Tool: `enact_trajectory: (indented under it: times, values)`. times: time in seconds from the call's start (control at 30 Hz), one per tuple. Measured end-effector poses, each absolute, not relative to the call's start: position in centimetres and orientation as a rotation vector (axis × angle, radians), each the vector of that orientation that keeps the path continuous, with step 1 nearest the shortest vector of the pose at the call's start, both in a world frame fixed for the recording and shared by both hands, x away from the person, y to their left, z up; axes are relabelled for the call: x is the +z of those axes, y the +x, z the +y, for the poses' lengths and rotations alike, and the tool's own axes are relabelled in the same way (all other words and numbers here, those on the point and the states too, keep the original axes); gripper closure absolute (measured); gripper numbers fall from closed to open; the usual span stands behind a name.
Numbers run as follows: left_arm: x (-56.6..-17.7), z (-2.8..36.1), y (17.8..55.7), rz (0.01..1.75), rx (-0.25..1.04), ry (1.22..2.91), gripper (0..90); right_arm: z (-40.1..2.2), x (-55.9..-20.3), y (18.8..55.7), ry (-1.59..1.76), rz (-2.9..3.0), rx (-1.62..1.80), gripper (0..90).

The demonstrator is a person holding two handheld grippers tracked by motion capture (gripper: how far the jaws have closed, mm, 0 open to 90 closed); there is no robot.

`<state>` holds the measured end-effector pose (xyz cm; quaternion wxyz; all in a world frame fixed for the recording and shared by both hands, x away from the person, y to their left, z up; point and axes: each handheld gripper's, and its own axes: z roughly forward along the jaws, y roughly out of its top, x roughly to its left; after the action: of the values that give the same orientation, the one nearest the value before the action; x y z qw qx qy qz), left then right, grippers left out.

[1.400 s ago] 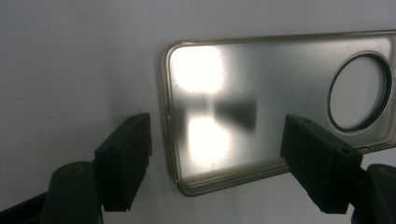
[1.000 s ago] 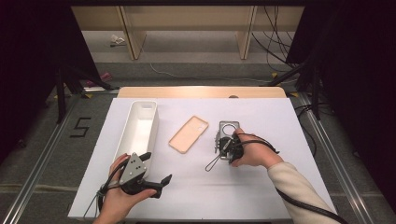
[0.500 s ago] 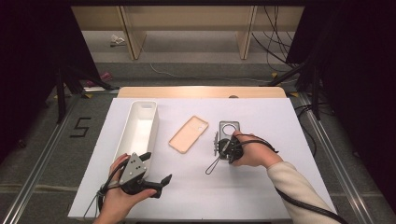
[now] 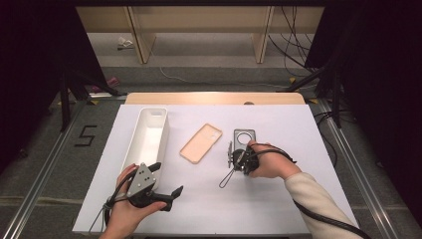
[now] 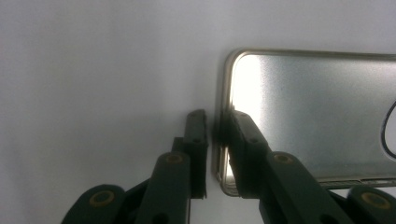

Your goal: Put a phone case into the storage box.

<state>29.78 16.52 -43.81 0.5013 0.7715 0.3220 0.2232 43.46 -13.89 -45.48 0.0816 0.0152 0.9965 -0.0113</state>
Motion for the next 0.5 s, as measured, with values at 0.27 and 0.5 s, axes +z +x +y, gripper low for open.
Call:
enact_trajectory:
  times: [0.27, 0.5]
  values:
    - [-43.82, 16.54, 29.8, 0.779, 0.538, 1.863, 0.9, -13.88, -45.46, 43.68, 0.045, 2.98, -0.03, 84.1]
    - [-43.8, 16.56, 29.79, 0.777, 0.54, 1.863, 0.9, -13.91, -45.52, 43.71, 0.062, 2.968, -0.02, 87.0]
